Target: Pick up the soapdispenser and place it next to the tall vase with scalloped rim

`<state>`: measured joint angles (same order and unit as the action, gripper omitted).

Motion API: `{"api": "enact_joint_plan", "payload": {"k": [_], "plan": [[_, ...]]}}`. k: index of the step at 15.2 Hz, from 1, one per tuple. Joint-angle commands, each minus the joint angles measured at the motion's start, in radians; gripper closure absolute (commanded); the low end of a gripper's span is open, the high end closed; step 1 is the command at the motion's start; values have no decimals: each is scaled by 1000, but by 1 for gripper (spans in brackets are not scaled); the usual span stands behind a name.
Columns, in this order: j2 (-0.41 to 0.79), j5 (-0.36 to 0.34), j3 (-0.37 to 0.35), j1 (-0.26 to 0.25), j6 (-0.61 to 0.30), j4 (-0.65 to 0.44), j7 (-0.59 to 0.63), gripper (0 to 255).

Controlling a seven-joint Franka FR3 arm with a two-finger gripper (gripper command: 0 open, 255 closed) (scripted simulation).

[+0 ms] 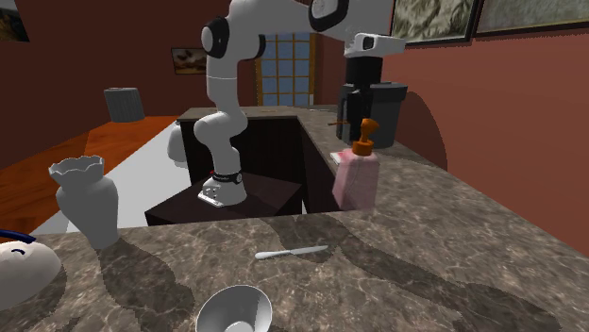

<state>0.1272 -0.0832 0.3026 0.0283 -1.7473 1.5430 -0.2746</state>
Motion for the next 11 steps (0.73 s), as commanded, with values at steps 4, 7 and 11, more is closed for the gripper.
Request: {"api": "enact_joint_plan", "payload": {"k": [4,7,11], "plan": [[15,6,2,4,73,-87,-11,255],[28,11,3,7,117,-145,-18,255],[51,18,5,12,180,-230,-28,255]]}}
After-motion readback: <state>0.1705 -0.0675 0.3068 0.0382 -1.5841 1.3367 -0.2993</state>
